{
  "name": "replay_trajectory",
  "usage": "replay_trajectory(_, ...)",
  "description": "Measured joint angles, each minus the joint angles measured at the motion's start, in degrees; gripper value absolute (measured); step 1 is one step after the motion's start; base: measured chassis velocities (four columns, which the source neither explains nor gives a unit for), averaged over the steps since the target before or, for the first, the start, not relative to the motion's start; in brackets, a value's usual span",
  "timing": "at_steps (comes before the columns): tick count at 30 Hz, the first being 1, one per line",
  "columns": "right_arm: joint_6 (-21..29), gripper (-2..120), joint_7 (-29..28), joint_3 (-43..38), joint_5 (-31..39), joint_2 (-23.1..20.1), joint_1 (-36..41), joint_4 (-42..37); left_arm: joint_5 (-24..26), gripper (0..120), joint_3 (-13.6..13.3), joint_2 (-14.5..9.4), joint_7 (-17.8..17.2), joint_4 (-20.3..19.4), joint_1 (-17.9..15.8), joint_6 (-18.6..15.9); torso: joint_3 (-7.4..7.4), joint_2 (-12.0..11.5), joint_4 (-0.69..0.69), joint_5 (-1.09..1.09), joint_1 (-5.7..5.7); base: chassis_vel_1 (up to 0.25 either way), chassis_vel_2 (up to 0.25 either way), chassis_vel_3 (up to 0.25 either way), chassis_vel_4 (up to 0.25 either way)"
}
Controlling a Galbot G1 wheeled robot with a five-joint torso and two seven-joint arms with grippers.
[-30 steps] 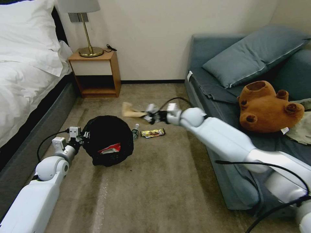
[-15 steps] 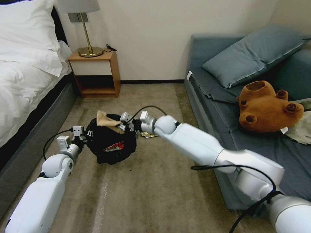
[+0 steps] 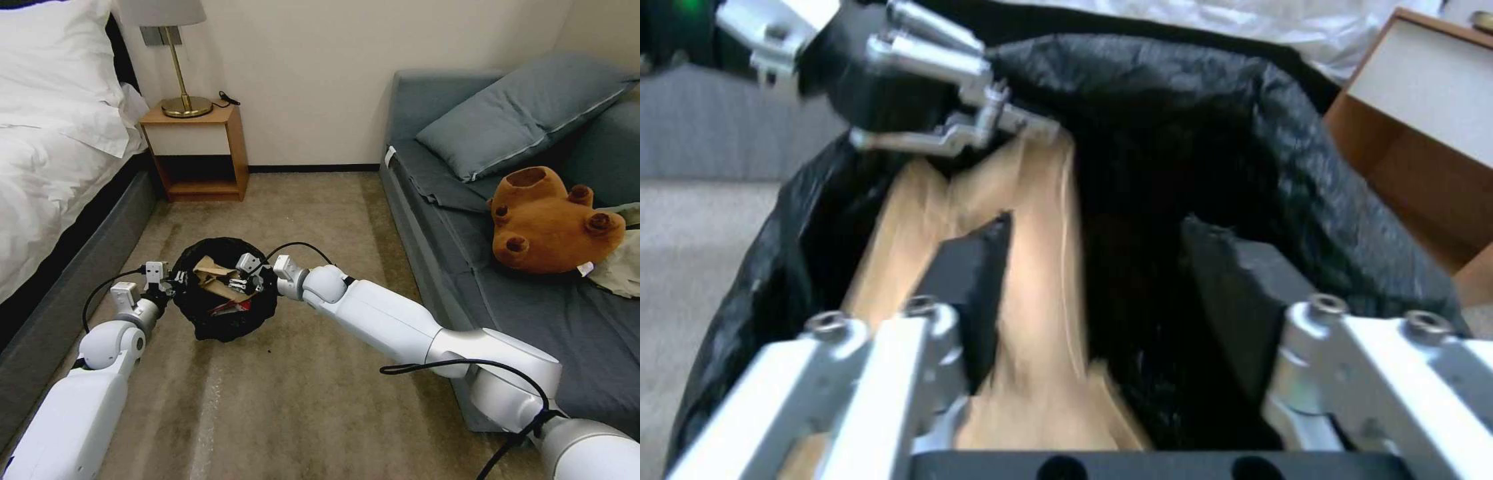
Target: Pick up the trash bin, then pick up the garbage on the floor and place it into the trash bin.
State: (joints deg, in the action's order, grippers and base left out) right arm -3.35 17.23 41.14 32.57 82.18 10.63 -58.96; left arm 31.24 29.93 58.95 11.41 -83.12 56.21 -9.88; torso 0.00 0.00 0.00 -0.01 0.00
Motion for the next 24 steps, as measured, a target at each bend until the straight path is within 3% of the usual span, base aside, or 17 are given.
replay_trajectory(7, 0.2, 82, -4.7, -1.6, 2.1, 0.0, 0.9, -1.8, -0.1, 5, 0.8, 0.5, 0.0, -0.2, 0.7, 0.2, 0.0, 0.0, 0.0, 0.0, 0.0, 0.0, 0.0, 0.0, 0.0)
replay_trajectory(9, 0.2, 84, -5.4, -1.9, 2.3, 0.0, 1.0, -2.0, -0.1, 5, 1.0, 0.6, 0.0, -0.2, 0.8, 0.2, 0.0, 0.0, 0.0, 0.0, 0.0, 0.0, 0.0, 0.0, 0.0)
replay_trajectory(11, 0.4, 96, -9.5, -4.1, 3.6, 0.2, 1.5, -2.4, 0.0, 5, 2.0, 0.7, 0.0, -0.1, 1.0, 0.5, 0.0, 0.0, 0.0, 0.0, 0.0, 0.0, 0.0, 0.0, 0.0)
replay_trajectory(15, 1.1, 99, -13.8, -5.9, 5.0, 0.0, 1.8, -2.7, 0.1, 5, 3.2, 0.6, 0.1, 0.4, 1.0, 0.7, 0.0, 0.0, 0.01, 0.0, 0.0, 0.0, 0.0, 0.0, 0.0)
replay_trajectory(16, 2.5, 100, -17.3, -8.1, 6.3, -0.5, 2.4, -2.8, 0.8, 5, 5.2, 0.5, 0.2, 1.1, 1.0, 1.1, 0.0, 0.0, 0.01, 0.0, 0.0, 0.0, 0.0, 0.0, 0.0)
replay_trajectory(17, 2.5, 100, -17.3, -8.1, 6.3, -0.5, 2.4, -2.8, 0.8, 5, 5.2, 0.5, 0.2, 1.1, 1.0, 1.1, 0.0, 0.0, 0.01, 0.0, 0.0, 0.0, 0.0, 0.0, 0.0)
replay_trajectory(19, 4.4, 100, -20.3, -11.7, 6.8, -1.6, 4.1, -2.3, 2.0, 5, 7.6, 0.0, 0.4, 1.5, 1.3, 1.3, 0.0, 0.0, 0.01, 0.02, 0.0, 0.0, 0.0, 0.0, 0.0)
replay_trajectory(24, 7.3, 100, -23.5, -15.2, 7.3, -3.8, 7.7, -2.3, 2.7, 5, 10.2, -1.2, 1.1, 2.6, 2.2, 1.8, 0.0, 0.0, 0.0, 0.02, 0.0, 0.0, 0.0, 0.0, 0.0)
